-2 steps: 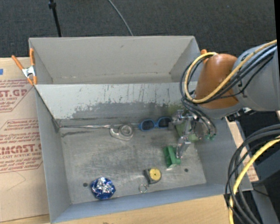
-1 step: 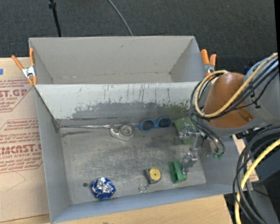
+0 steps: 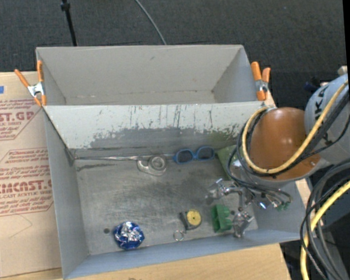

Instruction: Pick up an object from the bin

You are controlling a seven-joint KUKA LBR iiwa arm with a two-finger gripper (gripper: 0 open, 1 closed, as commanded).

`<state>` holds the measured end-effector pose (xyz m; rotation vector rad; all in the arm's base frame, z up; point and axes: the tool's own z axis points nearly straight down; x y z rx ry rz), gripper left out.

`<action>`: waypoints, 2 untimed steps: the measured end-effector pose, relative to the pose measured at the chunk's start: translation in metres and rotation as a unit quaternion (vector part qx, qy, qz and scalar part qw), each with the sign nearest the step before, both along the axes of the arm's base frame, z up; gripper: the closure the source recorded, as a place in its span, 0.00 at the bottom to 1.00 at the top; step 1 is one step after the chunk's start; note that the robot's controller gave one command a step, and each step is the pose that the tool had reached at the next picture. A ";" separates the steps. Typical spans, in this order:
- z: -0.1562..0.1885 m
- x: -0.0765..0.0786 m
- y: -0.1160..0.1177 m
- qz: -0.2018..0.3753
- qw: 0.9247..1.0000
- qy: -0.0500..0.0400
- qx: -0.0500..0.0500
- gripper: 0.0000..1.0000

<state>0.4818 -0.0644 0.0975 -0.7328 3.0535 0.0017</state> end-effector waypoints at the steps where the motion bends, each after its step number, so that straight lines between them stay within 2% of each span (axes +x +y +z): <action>1: -0.024 0.008 -0.004 -0.283 0.959 0.002 -0.001 0.00; 2: -0.022 0.009 -0.004 -0.282 0.959 0.003 -0.001 1.00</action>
Offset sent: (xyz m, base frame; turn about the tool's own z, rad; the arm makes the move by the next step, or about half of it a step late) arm 0.0083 -0.0046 -0.0241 0.5733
